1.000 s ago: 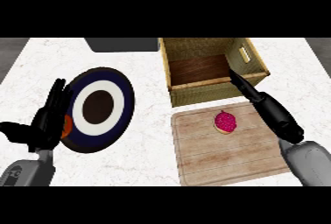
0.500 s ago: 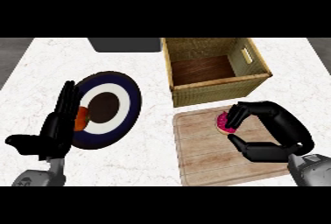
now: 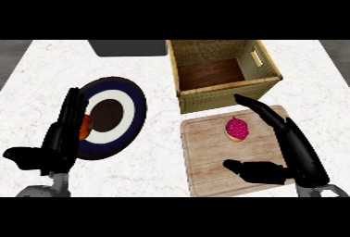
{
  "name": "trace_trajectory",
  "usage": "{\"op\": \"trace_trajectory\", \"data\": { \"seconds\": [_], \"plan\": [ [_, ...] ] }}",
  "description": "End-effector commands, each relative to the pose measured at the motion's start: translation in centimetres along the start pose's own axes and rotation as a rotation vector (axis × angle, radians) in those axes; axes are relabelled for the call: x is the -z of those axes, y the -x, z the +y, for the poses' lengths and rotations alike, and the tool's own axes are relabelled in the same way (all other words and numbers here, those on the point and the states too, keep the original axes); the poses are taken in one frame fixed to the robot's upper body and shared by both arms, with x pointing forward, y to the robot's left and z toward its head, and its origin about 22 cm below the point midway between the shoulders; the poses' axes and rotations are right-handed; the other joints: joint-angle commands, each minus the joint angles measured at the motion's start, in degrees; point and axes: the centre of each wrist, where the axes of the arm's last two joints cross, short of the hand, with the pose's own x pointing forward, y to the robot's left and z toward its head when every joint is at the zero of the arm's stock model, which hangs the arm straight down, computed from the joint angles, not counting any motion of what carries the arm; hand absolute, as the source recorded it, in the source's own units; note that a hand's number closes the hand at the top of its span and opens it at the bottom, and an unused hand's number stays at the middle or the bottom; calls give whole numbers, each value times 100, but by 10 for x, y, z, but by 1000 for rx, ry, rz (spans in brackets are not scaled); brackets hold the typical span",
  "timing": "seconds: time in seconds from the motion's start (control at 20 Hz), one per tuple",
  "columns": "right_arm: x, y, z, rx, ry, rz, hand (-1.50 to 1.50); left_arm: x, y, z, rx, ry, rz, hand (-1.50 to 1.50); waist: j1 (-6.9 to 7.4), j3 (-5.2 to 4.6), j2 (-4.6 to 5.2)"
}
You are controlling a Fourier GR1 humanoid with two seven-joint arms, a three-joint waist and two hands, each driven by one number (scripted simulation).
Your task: Pick the cupcake from the cutting board and place it in the basket
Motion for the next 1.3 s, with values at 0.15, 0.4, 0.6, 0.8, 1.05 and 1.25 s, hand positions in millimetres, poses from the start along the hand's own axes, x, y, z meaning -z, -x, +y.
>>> {"op": "trace_trajectory", "data": {
  "seconds": [0.15, 0.4, 0.6, 0.8, 1.05, 1.25],
  "plan": [
    [0, -43, -61, -484, 67, 241, -150, -2, -3, 2, 11, -9, 9, 0, -65, -25, -20],
    [5, -94, -85, -658, -160, 334, -150, -4, -1, -8, 3, 15, 1, 0, 68, -19, 20],
    [13, -122, -89, -616, -320, 369, -150, 0, -2, -1, 31, 22, -20, 0, 168, -2, 64],
    [25, -133, -82, -575, -361, 424, -150, 6, 1, -11, 5, 42, -10, 0, 151, 13, 78],
    [40, -123, -72, -631, -319, 477, -150, -6, -10, -29, 6, 27, -8, 0, 196, 19, 82],
    [36, -110, -55, -701, -351, 539, -150, -14, -13, -8, 4, 38, -18, 0, 213, 19, 68]
  ]
}}
